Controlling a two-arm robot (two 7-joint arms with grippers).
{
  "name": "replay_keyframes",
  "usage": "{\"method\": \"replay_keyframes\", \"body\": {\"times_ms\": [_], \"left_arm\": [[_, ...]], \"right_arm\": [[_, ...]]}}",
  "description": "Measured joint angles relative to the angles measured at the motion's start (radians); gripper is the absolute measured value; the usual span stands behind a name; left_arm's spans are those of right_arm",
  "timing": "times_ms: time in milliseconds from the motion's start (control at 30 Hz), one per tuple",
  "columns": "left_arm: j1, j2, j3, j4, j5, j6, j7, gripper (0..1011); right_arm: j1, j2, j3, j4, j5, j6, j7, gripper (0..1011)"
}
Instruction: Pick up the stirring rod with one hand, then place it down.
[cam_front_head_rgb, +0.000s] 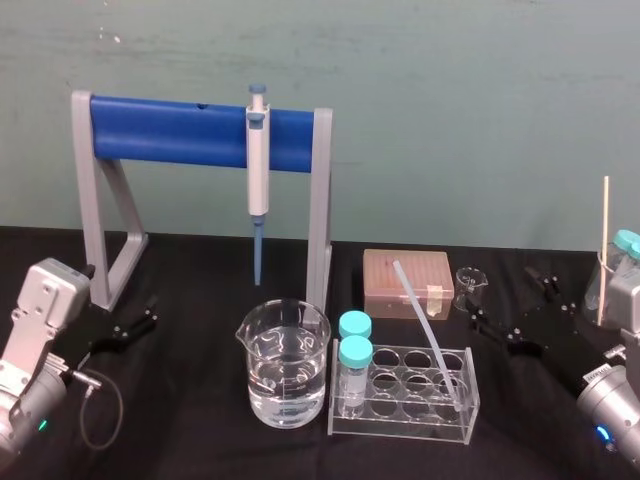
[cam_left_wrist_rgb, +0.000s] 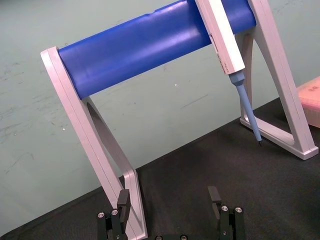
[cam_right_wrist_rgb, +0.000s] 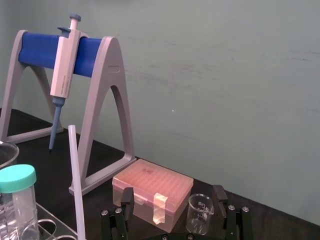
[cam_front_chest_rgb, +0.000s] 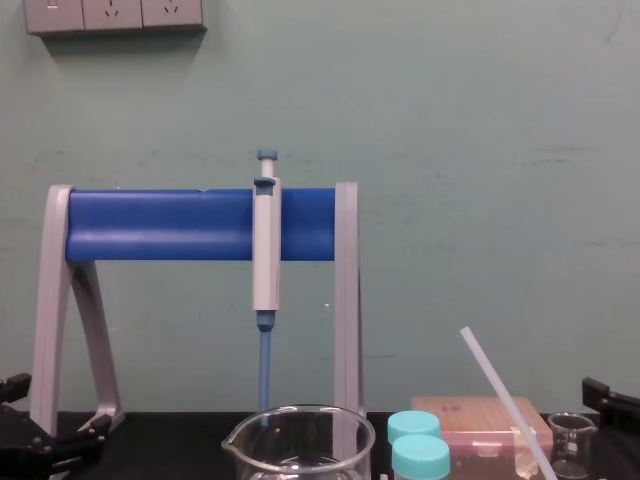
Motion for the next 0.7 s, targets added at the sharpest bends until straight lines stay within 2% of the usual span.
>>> {"method": "replay_keyframes", "body": {"times_ms": [700], "left_arm": [[0.000,0.000,0.000,0.000,0.000,0.000,0.000,1000]], "right_arm": [[-0.001,0.001,-0.002,-0.001,0.000,-0.002,0.001,1003]]}}
